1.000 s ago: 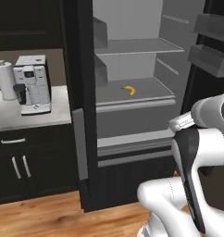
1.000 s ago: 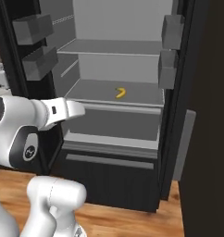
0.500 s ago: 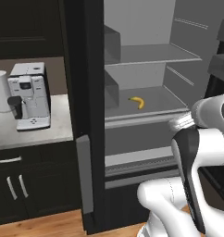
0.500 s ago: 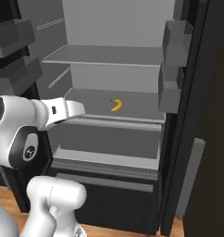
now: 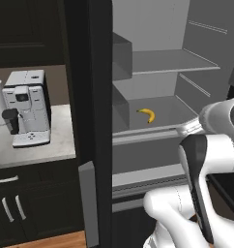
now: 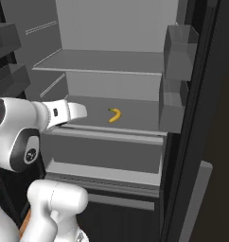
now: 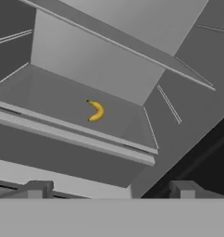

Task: Pick the mango and banana from the fridge and place them inside the tupperware on the counter.

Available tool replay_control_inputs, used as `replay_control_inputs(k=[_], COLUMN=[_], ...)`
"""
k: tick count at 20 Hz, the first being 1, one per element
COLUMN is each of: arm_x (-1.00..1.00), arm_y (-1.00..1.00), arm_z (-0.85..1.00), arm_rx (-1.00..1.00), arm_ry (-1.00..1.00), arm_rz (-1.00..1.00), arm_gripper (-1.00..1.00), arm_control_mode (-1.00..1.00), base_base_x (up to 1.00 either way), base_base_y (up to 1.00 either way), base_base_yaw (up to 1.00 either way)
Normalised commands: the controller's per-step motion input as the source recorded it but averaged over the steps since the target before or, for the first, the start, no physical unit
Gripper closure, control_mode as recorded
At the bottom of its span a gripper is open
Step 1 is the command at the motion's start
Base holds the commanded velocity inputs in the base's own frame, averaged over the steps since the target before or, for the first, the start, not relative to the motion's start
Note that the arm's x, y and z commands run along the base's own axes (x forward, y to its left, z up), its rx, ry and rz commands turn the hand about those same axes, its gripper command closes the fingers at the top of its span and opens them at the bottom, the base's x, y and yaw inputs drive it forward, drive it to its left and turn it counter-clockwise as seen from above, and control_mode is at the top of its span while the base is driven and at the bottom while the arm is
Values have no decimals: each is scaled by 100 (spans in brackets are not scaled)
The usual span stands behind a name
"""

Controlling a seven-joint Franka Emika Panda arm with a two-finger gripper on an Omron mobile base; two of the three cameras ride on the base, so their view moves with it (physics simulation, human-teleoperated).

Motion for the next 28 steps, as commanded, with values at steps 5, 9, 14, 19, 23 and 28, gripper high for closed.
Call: replay_control_inputs(k=[5, 9, 14, 19, 23, 28], arm_x=[2, 0, 2, 11, 48, 69], arm_y=[-22, -4, 4, 4, 7, 5], arm_z=[-32, -28, -38, -40, -30, -25], arm_rx=[12, 14, 11, 12, 11, 5], arm_ry=[0, 0, 0, -1, 0, 0], arm_rz=[0, 0, 0, 0, 0, 0], arm_gripper=[-100, -100, -100, -100, -100, -100], arm_control_mode=[-100, -100, -100, -100, -100, -100], base_base_x=[0, 0, 0, 0, 0, 0], base_base_y=[0, 0, 0, 0, 0, 0], base_base_yaw=[0, 0, 0, 0, 0, 0])
